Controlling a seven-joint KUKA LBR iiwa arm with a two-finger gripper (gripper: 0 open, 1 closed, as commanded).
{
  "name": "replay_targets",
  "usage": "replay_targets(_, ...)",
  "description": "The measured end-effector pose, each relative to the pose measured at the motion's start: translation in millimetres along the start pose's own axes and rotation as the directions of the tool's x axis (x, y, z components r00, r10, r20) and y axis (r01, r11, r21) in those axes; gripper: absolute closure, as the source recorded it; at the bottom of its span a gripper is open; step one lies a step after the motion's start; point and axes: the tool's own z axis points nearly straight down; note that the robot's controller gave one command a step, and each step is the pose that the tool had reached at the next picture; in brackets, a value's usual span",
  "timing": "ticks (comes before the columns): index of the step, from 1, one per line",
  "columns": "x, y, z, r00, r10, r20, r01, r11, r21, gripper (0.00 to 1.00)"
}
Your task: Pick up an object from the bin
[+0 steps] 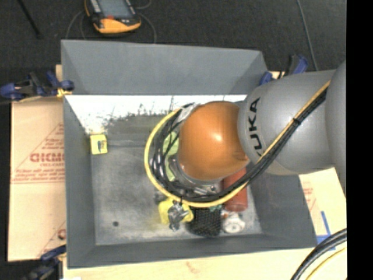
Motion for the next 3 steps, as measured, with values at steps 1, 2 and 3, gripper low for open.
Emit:
replay_targets(1, 4.7, -12, -20, 0.989, -0.148, 0.014, 0.148, 0.989, 0.007, 1.0)
replay_targets(2, 6.1, -4, -47, 0.97, -0.241, -0.004, 0.241, 0.97, -0.003, 1.0)
replay_targets(3, -4.2, -7, -111, 0.978, -0.208, 0.002, 0.208, 0.978, 0.001, 1.0)
